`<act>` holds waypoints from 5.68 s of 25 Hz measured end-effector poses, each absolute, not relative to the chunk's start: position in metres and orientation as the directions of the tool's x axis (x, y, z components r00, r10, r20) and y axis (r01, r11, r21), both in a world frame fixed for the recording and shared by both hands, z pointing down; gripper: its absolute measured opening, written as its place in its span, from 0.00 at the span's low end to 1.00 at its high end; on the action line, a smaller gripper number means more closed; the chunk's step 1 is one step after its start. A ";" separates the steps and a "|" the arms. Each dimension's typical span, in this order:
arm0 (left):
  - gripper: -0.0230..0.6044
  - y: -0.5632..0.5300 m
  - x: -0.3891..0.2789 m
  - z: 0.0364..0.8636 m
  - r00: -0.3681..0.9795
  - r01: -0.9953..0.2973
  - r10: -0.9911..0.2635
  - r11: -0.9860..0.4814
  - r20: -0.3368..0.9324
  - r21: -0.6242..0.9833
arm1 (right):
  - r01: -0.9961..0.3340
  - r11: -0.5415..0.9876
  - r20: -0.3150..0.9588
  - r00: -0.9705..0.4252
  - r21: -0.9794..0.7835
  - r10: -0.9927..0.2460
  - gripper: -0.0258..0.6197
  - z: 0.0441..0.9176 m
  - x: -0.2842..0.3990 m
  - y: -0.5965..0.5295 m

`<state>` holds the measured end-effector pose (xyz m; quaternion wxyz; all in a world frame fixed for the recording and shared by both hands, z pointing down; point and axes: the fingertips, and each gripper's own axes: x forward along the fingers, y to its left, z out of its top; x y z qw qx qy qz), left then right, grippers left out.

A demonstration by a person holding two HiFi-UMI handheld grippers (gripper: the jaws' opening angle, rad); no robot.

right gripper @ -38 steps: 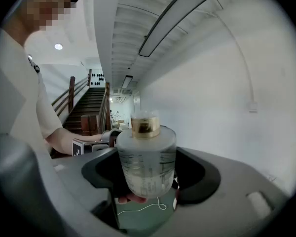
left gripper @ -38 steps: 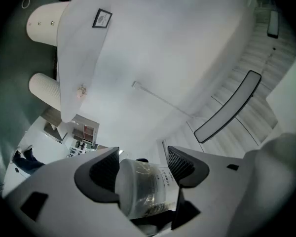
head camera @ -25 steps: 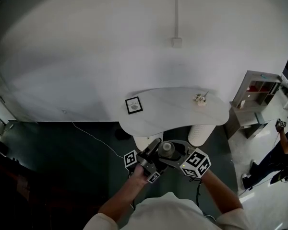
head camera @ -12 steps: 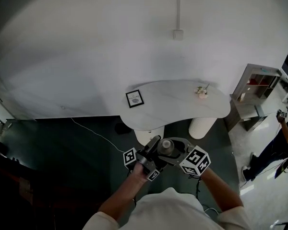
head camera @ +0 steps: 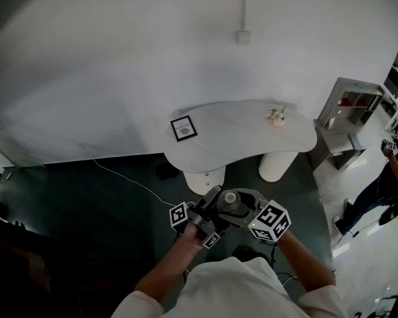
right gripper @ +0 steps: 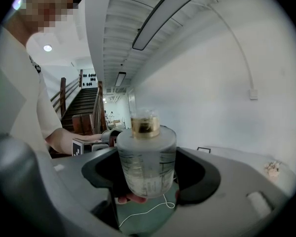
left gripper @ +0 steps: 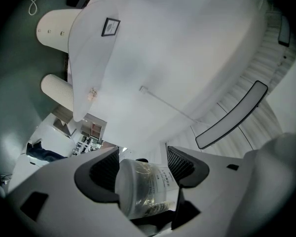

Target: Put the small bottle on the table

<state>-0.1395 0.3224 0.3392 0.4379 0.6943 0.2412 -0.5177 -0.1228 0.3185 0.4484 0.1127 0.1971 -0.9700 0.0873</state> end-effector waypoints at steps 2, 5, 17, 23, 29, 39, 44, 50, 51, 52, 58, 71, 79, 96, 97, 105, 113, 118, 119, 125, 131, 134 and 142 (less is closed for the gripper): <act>0.51 0.320 -0.142 0.342 0.348 0.789 -0.122 -0.497 -0.929 0.361 | -0.403 0.906 0.254 -0.897 -0.128 -0.363 0.57 0.451 -0.126 0.317; 0.51 0.314 -0.145 0.349 0.353 0.786 -0.132 -0.495 -0.926 0.370 | -0.402 0.905 0.259 -0.897 -0.138 -0.359 0.57 0.458 -0.129 0.312; 0.51 0.246 -0.124 0.363 0.370 0.761 -0.175 -0.505 -0.912 0.406 | -0.368 0.914 0.248 -0.914 -0.171 -0.322 0.57 0.472 -0.111 0.247; 0.51 0.200 -0.097 0.365 0.370 0.754 -0.180 -0.515 -0.911 0.408 | -0.345 0.924 0.246 -0.922 -0.166 -0.300 0.57 0.474 -0.084 0.201; 0.51 0.155 -0.066 0.364 0.376 0.738 -0.184 -0.534 -0.908 0.413 | -0.317 0.936 0.236 -0.932 -0.155 -0.276 0.57 0.472 -0.054 0.156; 0.50 0.111 -0.012 0.373 0.382 0.715 -0.195 -0.556 -0.903 0.423 | -0.272 0.949 0.214 -0.948 -0.157 -0.236 0.57 0.479 -0.002 0.111; 0.50 0.097 0.006 0.371 0.396 0.705 -0.191 -0.563 -0.898 0.431 | -0.265 0.952 0.193 -0.953 -0.154 -0.234 0.57 0.476 0.014 0.096; 0.50 0.090 0.017 0.373 0.405 0.706 -0.193 -0.555 -0.894 0.440 | -0.268 0.949 0.184 -0.954 -0.164 -0.238 0.57 0.478 0.025 0.090; 0.50 0.088 0.018 0.373 0.406 0.708 -0.193 -0.552 -0.893 0.441 | -0.272 0.948 0.184 -0.953 -0.166 -0.241 0.57 0.477 0.025 0.088; 0.50 0.085 0.018 0.373 0.407 0.710 -0.194 -0.548 -0.893 0.443 | -0.276 0.947 0.184 -0.952 -0.167 -0.245 0.57 0.477 0.025 0.086; 0.50 0.066 0.018 0.376 0.410 0.725 -0.196 -0.523 -0.891 0.448 | -0.300 0.937 0.191 -0.945 -0.179 -0.266 0.57 0.480 0.026 0.069; 0.50 -0.022 -0.026 0.384 0.381 0.777 -0.187 -0.466 -0.905 0.424 | -0.371 0.913 0.218 -0.918 -0.168 -0.332 0.57 0.485 -0.014 -0.017; 0.49 -0.088 -0.057 0.388 0.391 0.795 -0.175 -0.430 -0.904 0.427 | -0.398 0.897 0.220 -0.908 -0.190 -0.356 0.57 0.491 -0.045 -0.082; 0.49 -0.200 -0.109 0.406 0.423 0.811 -0.174 -0.366 -0.889 0.457 | -0.500 0.840 0.260 -0.857 -0.209 -0.445 0.57 0.512 -0.089 -0.203; 0.49 -0.204 -0.110 0.408 0.422 0.812 -0.179 -0.361 -0.889 0.459 | -0.508 0.835 0.264 -0.852 -0.212 -0.451 0.57 0.513 -0.089 -0.209; 0.49 -0.233 -0.114 0.422 0.416 0.801 -0.230 -0.366 -0.880 0.474 | -0.534 0.812 0.300 -0.835 -0.237 -0.461 0.57 0.536 -0.070 -0.247; 0.49 -0.264 -0.108 0.441 0.417 0.751 -0.307 -0.413 -0.855 0.515 | -0.478 0.831 0.301 -0.867 -0.285 -0.396 0.57 0.559 -0.062 -0.279; 0.48 -0.291 -0.104 0.461 0.421 0.709 -0.370 -0.435 -0.828 0.555 | -0.459 0.838 0.319 -0.874 -0.294 -0.367 0.57 0.579 -0.053 -0.311; 0.48 -0.297 -0.103 0.466 0.422 0.702 -0.382 -0.437 -0.822 0.563 | -0.455 0.841 0.326 -0.874 -0.292 -0.360 0.57 0.584 -0.051 -0.317; 0.47 -0.321 -0.099 0.494 0.427 0.660 -0.442 -0.444 -0.789 0.606 | -0.449 0.843 0.368 -0.868 -0.296 -0.333 0.57 0.622 -0.043 -0.342; 0.46 -0.343 -0.092 0.523 0.427 0.633 -0.501 -0.429 -0.753 0.644 | -0.458 0.830 0.408 -0.856 -0.318 -0.316 0.57 0.670 -0.040 -0.369; 0.46 -0.351 -0.093 0.537 0.415 0.619 -0.534 -0.427 -0.736 0.659 | -0.465 0.833 0.442 -0.841 -0.299 -0.312 0.57 0.698 -0.040 -0.379; 0.44 -0.368 -0.101 0.570 0.381 0.584 -0.606 -0.428 -0.699 0.690 | -0.541 0.783 0.545 -0.774 -0.307 -0.322 0.57 0.783 -0.035 -0.392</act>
